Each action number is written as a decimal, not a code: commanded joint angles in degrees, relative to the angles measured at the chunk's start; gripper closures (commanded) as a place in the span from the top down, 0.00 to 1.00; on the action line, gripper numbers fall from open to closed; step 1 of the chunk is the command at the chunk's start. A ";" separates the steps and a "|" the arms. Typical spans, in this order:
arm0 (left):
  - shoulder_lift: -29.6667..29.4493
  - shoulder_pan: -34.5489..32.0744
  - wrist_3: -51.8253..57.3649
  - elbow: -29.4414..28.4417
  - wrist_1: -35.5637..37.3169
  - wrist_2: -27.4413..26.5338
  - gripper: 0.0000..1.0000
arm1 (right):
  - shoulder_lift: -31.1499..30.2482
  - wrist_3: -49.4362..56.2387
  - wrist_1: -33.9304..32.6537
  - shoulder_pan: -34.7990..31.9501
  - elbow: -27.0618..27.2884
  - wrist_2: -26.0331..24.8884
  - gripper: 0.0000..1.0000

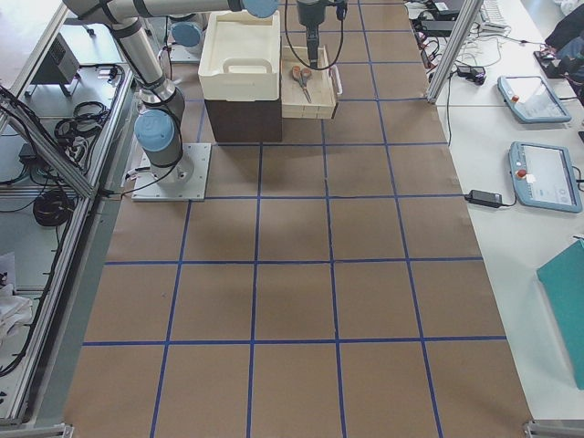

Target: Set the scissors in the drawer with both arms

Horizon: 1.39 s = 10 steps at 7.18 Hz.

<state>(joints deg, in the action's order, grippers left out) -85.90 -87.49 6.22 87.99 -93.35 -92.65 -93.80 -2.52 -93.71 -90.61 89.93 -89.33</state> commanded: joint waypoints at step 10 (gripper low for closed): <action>0.47 0.04 -8.15 0.78 -0.43 2.83 1.00 | 0.02 0.41 -0.33 0.00 0.07 0.47 1.00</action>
<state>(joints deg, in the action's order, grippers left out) -85.02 -87.45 -1.96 88.76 -94.04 -89.55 -93.78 -2.18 -94.04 -90.62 90.00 -88.86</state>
